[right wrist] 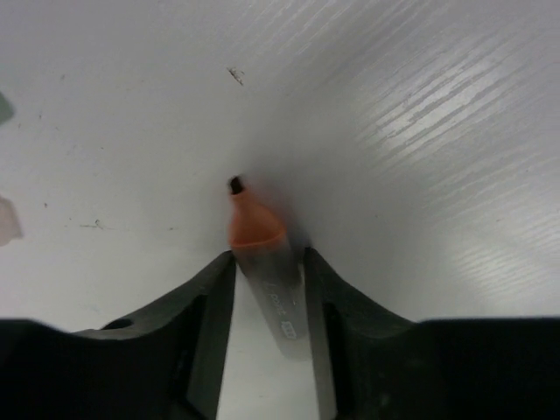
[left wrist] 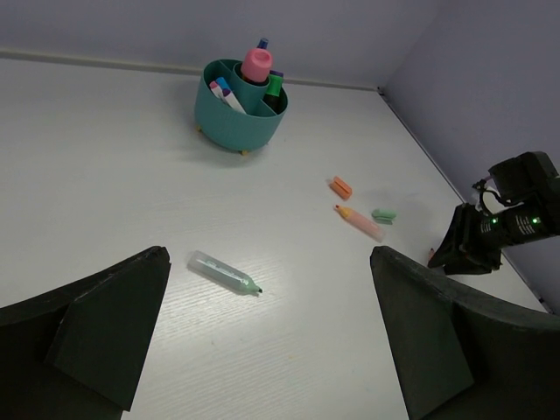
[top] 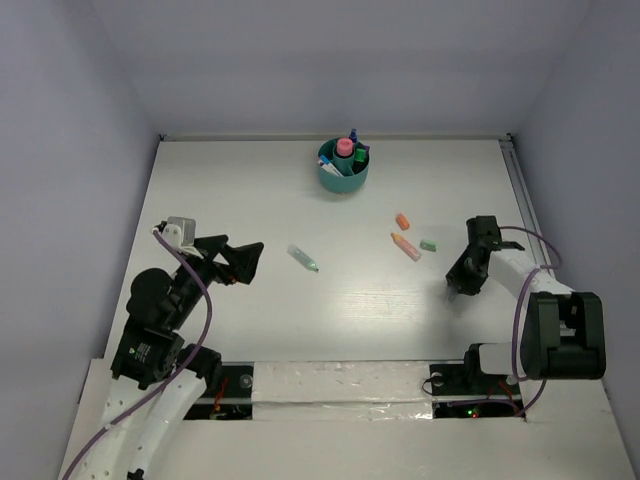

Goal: Sort the stationery into containers
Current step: Pick up the pen from the center of the board.

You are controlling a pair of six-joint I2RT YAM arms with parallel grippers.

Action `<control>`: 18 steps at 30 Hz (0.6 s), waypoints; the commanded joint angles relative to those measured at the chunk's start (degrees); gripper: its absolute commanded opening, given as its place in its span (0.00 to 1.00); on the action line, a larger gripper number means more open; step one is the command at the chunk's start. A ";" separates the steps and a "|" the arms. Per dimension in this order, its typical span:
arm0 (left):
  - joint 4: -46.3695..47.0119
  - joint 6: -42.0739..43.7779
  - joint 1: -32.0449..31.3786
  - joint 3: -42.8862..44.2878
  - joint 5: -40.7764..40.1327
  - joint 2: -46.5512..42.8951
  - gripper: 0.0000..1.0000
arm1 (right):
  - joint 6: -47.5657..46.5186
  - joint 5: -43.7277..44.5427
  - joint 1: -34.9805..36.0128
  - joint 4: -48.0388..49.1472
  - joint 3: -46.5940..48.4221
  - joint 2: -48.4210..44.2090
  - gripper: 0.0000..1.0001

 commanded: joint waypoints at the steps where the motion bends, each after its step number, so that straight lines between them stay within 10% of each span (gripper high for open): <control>1: 1.22 0.48 -0.90 0.92 -1.32 -0.83 0.99 | -0.40 -2.78 -0.46 -1.17 0.36 3.22 0.40; 18: 4.03 0.57 -0.91 0.31 7.97 5.23 0.99 | -6.55 -8.76 0.95 2.43 -0.86 -7.05 0.04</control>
